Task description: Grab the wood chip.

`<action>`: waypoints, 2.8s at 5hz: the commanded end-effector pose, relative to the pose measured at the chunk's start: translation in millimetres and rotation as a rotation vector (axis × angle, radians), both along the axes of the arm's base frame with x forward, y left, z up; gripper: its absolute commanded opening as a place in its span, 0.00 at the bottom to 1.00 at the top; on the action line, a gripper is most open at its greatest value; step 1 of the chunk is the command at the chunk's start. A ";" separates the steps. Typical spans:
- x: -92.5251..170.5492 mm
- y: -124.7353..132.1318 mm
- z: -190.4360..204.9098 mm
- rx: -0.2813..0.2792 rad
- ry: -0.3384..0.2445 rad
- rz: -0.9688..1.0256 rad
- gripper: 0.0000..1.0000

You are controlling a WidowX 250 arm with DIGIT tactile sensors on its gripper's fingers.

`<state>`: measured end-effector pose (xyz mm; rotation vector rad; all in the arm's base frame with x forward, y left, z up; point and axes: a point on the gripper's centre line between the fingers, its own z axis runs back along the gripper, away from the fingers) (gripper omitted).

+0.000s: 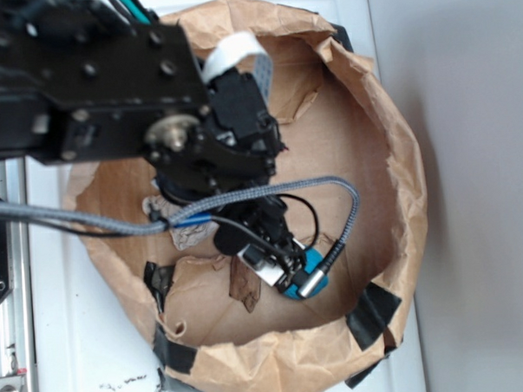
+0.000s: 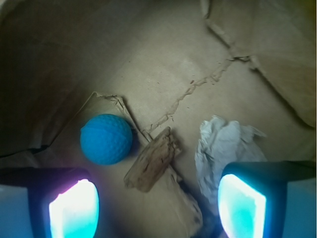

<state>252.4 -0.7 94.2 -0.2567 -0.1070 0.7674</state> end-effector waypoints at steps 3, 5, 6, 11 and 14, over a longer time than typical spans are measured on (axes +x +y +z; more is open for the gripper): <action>19.1 -32.0 -58.7 0.070 0.039 -0.079 1.00; 23.7 -36.6 -78.9 0.132 0.008 -0.069 1.00; 16.8 -34.8 -85.1 0.151 0.011 -0.087 1.00; 12.7 -25.1 -69.3 0.118 -0.083 -0.070 0.00; 0.2 -18.1 -17.5 -0.018 -0.122 -0.099 0.00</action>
